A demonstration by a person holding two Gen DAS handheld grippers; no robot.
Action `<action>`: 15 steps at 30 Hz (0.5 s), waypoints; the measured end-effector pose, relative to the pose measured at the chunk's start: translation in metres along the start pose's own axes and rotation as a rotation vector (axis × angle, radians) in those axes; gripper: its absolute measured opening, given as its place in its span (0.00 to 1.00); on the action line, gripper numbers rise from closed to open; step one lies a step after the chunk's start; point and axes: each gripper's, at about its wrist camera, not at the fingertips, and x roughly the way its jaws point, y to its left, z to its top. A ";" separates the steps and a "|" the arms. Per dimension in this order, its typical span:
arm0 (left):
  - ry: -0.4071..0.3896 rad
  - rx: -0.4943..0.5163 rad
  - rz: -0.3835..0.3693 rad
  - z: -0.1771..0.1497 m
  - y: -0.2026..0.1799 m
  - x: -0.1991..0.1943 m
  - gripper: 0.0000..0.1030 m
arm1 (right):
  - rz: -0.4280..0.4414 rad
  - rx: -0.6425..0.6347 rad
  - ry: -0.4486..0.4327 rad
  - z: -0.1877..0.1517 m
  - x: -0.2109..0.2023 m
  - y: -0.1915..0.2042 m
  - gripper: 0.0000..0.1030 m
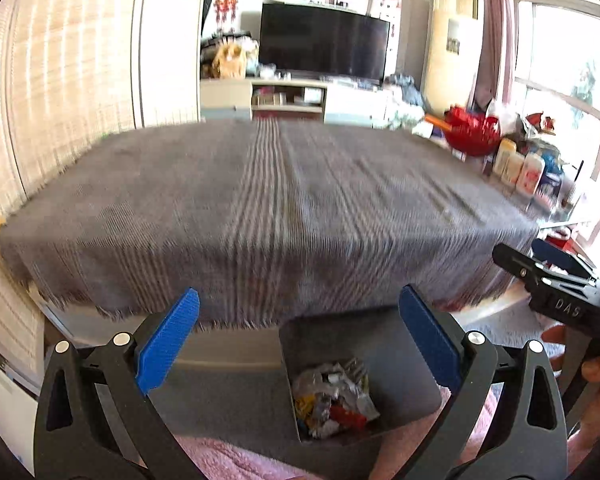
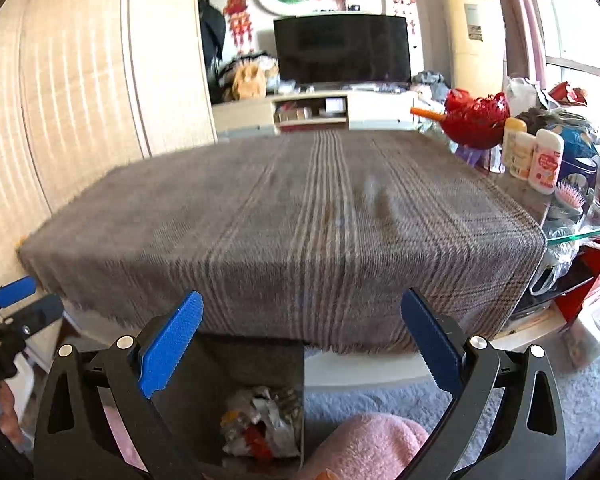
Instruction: Collect trash
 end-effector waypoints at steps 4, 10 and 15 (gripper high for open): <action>-0.059 0.008 0.016 0.011 0.000 -0.019 0.92 | -0.036 -0.005 -0.091 0.015 -0.021 0.003 0.97; -0.134 0.018 0.036 0.027 -0.002 -0.043 0.92 | -0.101 -0.028 -0.203 0.044 -0.056 0.003 0.97; -0.209 0.050 0.061 0.040 -0.006 -0.059 0.92 | -0.122 -0.026 -0.291 0.059 -0.077 0.002 0.97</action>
